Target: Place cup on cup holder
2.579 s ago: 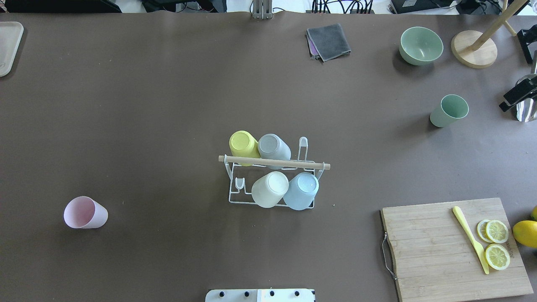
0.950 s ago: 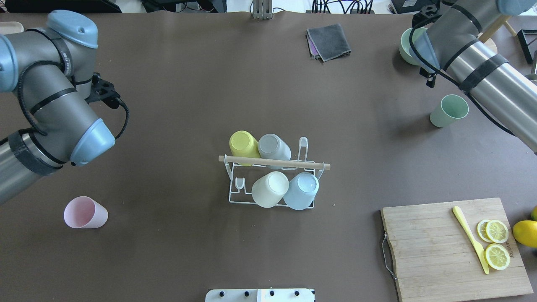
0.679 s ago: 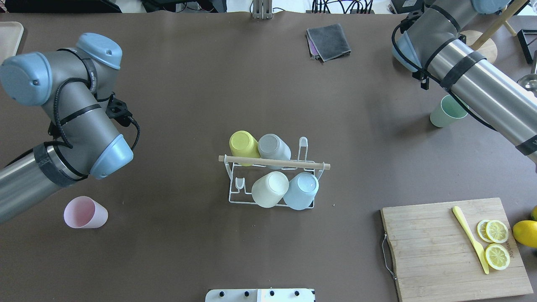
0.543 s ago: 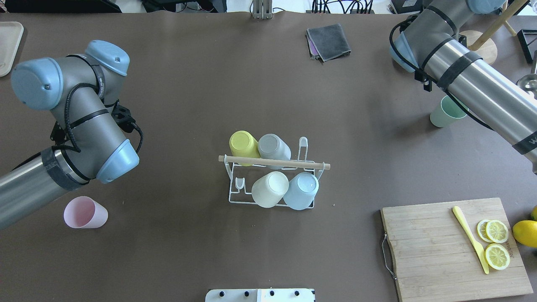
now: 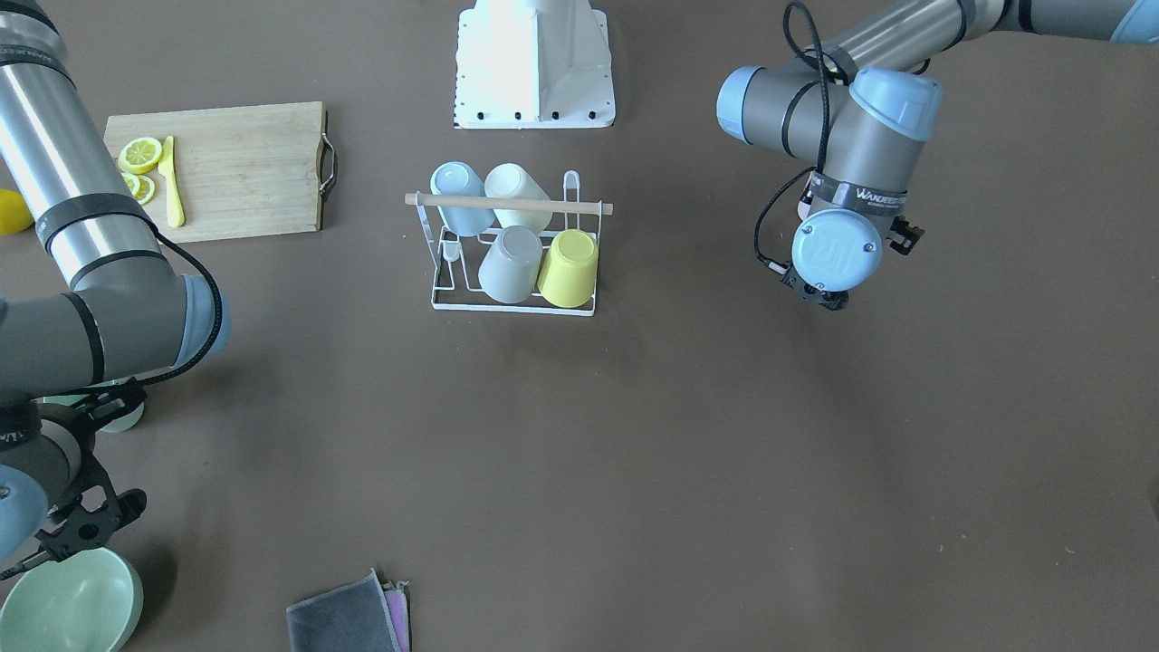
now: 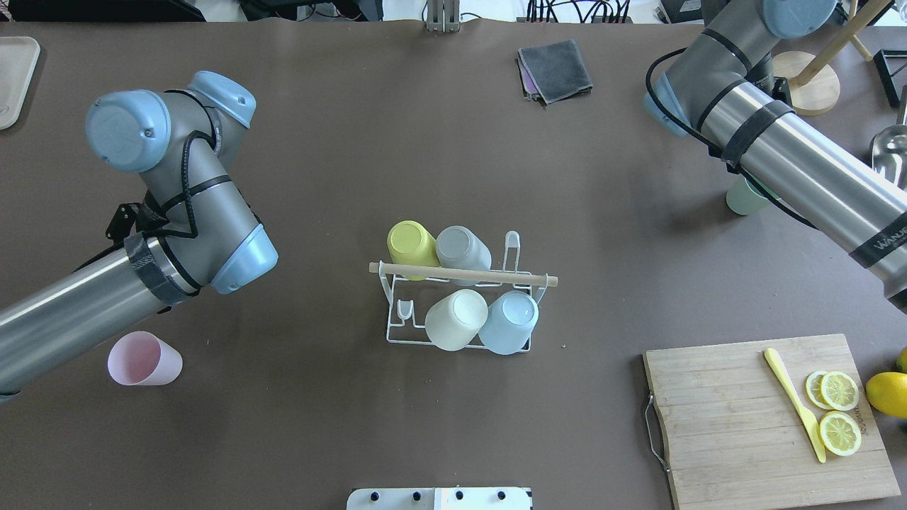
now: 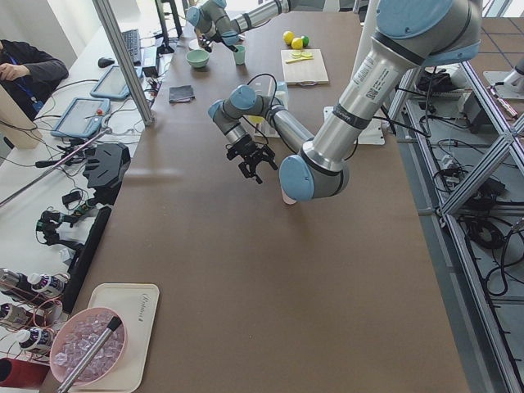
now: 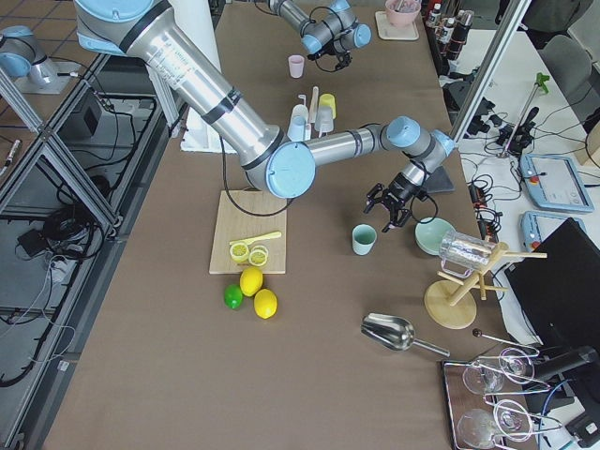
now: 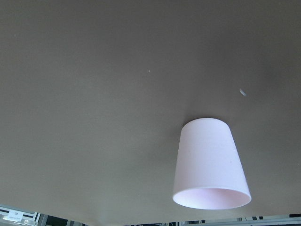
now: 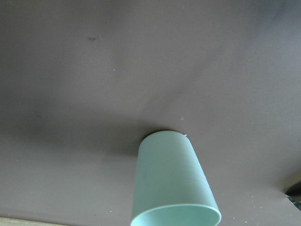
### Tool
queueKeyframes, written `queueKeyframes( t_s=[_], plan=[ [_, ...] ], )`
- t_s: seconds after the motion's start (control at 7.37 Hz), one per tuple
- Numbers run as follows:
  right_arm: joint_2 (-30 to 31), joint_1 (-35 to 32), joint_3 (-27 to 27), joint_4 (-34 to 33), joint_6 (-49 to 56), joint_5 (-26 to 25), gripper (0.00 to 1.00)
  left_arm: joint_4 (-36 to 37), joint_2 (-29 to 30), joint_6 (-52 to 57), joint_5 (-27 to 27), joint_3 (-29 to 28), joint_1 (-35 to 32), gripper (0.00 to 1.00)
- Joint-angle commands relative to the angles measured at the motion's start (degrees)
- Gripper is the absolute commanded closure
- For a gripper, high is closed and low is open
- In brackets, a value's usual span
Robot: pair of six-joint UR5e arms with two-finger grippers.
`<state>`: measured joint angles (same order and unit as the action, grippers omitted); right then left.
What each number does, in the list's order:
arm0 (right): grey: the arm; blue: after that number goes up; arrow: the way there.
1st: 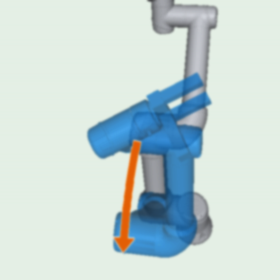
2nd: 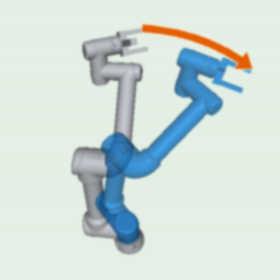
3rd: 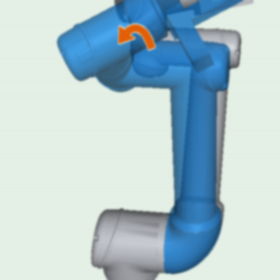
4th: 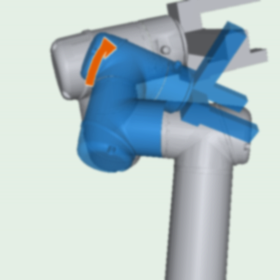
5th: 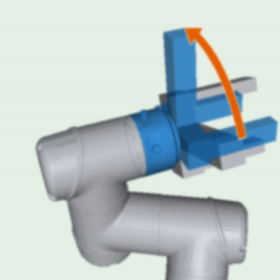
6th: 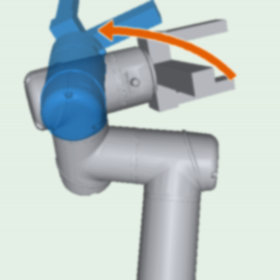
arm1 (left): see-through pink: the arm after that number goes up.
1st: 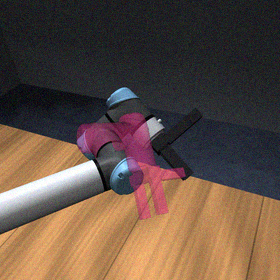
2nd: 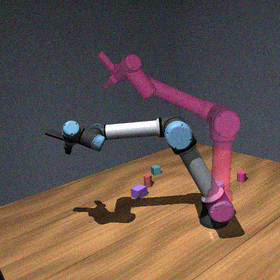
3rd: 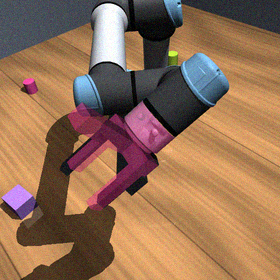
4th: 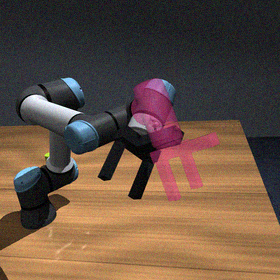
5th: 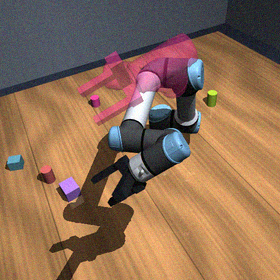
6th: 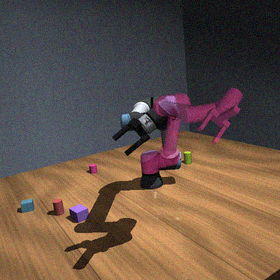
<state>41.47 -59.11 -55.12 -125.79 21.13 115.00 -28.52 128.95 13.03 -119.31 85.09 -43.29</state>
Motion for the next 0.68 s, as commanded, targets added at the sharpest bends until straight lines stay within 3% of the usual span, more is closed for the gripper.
queueKeyframes(
  t_s=[0.0,0.54],
  plan=[
    [-0.7,1.8,2.1,2.4,6.7,-4.2,0.0,-0.3,0.8,0.2,-0.1,-3.2,2.4,0.01],
    [-1.0,4.3,5.3,3.7,7.6,-7.4,0.0,-1.8,-1.4,0.5,0.2,-4.3,6.0,0.01]
  ],
)
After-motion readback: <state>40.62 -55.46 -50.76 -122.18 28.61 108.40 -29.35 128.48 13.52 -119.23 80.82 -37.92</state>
